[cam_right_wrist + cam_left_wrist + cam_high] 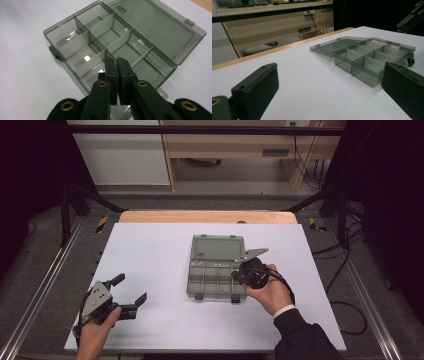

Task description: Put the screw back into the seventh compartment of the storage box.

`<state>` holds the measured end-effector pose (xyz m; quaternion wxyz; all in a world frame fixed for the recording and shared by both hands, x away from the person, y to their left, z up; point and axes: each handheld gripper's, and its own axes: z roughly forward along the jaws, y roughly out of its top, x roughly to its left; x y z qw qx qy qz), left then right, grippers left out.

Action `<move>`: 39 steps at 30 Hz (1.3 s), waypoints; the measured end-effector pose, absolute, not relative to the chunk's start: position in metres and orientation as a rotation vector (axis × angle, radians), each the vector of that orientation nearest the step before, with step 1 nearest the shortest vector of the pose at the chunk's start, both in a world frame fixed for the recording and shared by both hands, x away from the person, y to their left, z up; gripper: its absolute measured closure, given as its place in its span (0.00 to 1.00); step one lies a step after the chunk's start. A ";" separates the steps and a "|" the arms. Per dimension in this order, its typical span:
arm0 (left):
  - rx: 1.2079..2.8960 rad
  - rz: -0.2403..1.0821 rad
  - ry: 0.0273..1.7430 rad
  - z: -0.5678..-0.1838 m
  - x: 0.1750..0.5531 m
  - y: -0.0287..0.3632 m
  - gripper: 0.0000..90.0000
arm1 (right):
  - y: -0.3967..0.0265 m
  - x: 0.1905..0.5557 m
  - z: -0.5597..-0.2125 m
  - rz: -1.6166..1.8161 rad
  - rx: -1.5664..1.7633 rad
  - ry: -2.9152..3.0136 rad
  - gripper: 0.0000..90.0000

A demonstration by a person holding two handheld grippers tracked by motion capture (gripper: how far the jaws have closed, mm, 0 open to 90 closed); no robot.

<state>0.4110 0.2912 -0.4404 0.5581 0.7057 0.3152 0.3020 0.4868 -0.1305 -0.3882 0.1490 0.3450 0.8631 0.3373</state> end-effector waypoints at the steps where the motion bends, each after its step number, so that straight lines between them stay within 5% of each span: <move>1: 1.664 0.712 0.744 -0.440 0.411 0.291 0.01 | -0.131 0.487 -0.389 0.958 0.990 2.484 0.97; 28: 1.667 0.710 0.741 -0.441 0.411 0.291 0.01 | -0.111 0.494 -0.421 0.939 1.030 2.529 0.97; 39: 1.671 0.709 0.739 -0.440 0.411 0.290 0.01 | -0.113 0.492 -0.415 0.978 1.036 2.451 0.51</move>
